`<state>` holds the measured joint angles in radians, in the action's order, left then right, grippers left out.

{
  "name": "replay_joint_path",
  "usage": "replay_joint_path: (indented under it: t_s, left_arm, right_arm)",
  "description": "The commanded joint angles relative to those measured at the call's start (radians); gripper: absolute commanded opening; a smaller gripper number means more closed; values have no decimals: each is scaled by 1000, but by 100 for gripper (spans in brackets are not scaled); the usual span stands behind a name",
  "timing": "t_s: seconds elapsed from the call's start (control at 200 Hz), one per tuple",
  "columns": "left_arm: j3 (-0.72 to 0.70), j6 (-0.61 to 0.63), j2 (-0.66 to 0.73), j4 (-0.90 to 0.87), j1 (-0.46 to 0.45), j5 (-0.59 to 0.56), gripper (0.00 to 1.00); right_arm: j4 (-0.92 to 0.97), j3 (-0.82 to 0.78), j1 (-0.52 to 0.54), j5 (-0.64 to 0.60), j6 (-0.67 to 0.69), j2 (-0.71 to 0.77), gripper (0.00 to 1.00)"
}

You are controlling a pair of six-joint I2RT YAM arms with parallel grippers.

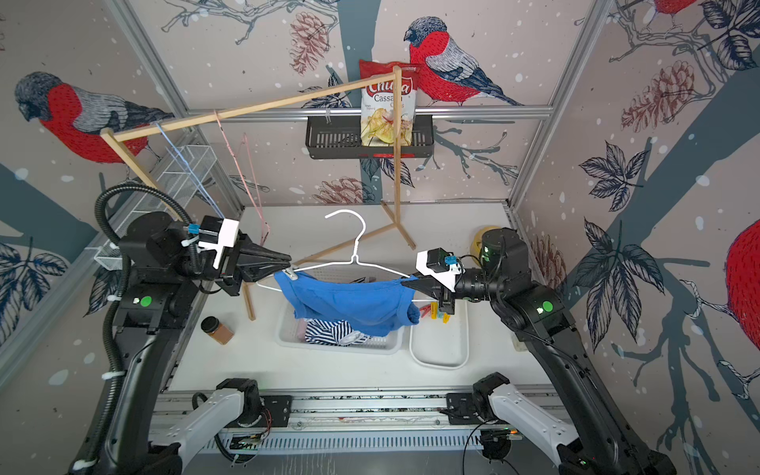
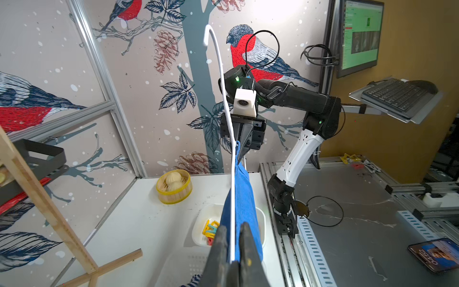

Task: Remove the clothespins securing tank tops to the hanger
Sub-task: Remove the clothespin from the hanger, then place the hanger in the basket.

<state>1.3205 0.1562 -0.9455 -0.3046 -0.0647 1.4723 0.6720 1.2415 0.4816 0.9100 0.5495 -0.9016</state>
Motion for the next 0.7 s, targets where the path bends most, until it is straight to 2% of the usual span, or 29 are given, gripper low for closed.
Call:
replay_joint_path:
  t_s: [0.0,0.12,0.24,0.305,0.37,0.595,0.695]
  left_arm:
    - [4,-13,20,33,-2,-130,0]
    - [0,-99,57,133,-3,-368,0]
    - [40,-177,92,190,-1,-686,0]
    - [68,-199,113,209,-1,-781,0]
    - [95,-222,127,224,-1,-798,0]
    - [85,-351,149,344,-1,-653,0]
    - [78,-383,140,370,-2,-622,0]
  right_arm:
    - [-42,-25,0,-14,-28,0,0]
    - [-70,-87,1,-37,-79,1,0]
    - [-170,-177,2,-78,-162,27,0]
    - [-251,-228,2,-84,-211,50,0]
    - [-325,-290,3,-95,-261,68,0]
    - [-445,-420,6,-21,-373,28,0]
    - [-512,-461,12,-62,-445,9,0]
